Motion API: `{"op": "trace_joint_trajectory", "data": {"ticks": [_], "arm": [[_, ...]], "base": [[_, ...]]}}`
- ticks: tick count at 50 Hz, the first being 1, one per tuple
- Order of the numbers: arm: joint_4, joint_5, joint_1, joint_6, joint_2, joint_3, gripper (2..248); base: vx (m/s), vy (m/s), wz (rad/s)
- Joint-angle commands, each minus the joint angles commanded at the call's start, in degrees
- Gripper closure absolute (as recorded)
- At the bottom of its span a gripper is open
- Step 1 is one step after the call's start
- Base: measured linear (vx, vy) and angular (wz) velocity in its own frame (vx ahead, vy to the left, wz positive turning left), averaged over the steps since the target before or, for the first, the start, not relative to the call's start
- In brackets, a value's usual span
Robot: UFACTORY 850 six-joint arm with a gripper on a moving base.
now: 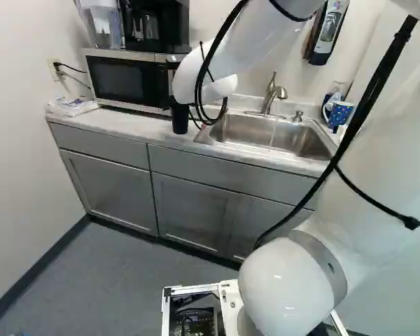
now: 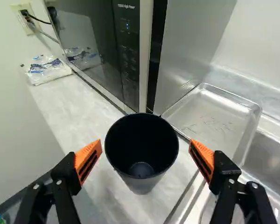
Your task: Rinse the cup and place it in the tray
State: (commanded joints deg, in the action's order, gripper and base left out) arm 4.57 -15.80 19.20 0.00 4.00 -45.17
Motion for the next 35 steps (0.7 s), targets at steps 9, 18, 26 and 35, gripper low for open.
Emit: {"op": "trace_joint_trajectory", "data": {"ticks": [9, 18, 26, 35], "arm": [[1.9, -2.5, 0.0, 0.0, -0.9, 0.3, 3], [3.9, -4.9, 0.0, 0.0, -1.8, 0.5, 3], [5.5, -7.0, 0.0, 0.0, -2.6, 0.8, 3], [5.8, -9.3, 0.0, 0.0, -3.5, 1.0, 3]], "base": [[0.0, 0.0, 0.0], [0.0, 0.0, 0.0], [0.0, 0.0, 0.0], [0.0, 0.0, 0.0]]}}
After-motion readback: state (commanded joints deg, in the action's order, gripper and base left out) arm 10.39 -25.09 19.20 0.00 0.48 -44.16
